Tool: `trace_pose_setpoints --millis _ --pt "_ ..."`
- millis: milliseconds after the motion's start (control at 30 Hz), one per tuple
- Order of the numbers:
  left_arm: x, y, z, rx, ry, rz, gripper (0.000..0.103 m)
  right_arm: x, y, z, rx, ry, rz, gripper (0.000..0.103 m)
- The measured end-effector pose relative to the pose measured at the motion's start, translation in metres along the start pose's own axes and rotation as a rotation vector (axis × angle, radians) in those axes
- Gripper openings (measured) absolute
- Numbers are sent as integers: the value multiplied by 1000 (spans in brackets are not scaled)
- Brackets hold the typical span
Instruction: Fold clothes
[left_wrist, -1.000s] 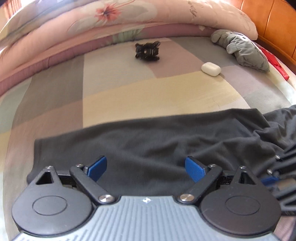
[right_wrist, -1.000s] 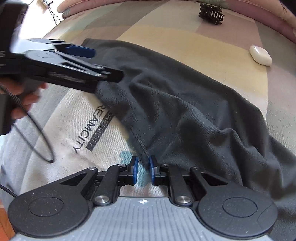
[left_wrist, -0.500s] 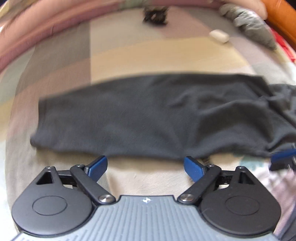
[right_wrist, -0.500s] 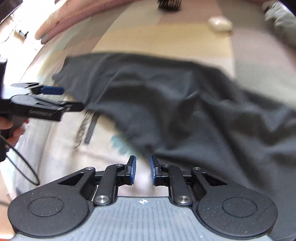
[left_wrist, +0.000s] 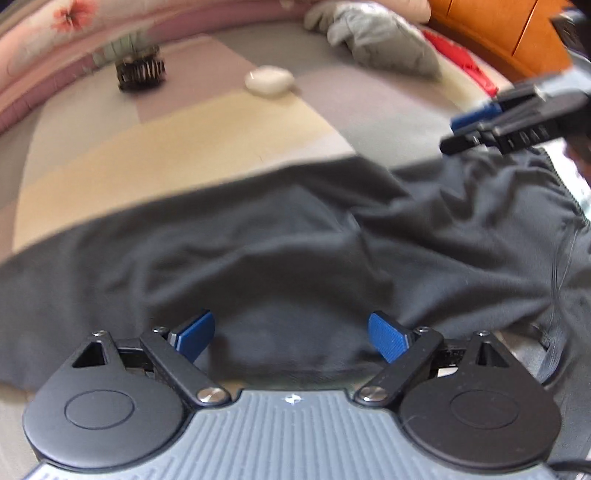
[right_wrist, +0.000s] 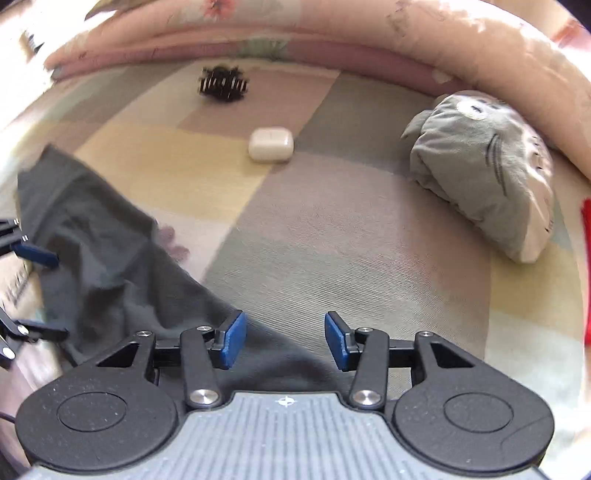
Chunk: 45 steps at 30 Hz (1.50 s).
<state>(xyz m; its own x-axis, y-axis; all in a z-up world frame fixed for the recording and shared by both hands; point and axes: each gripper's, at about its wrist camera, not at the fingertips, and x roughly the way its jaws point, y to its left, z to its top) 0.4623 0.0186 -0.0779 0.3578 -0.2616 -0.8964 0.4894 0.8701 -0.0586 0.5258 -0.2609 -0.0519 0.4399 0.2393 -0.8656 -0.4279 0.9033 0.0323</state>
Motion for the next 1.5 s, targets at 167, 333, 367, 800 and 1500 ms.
trace_pose_setpoints --millis 167,333,367,800,1500 --pt "-1 -7 -6 -11 15 20 90 13 -7 -9 -137 80 124 32" --pt "-5 -11 -1 -22 14 16 90 1 -11 -11 -86 36 57 3" --pt "-7 -12 2 -30 3 3 90 -1 -17 -11 -55 24 33 3" --pt "-5 -9 5 -38 34 -14 90 -28 10 -14 149 -30 139 20" --pt "-15 -23 16 -25 41 1 90 -52 -73 -61 8 15 -50 57"
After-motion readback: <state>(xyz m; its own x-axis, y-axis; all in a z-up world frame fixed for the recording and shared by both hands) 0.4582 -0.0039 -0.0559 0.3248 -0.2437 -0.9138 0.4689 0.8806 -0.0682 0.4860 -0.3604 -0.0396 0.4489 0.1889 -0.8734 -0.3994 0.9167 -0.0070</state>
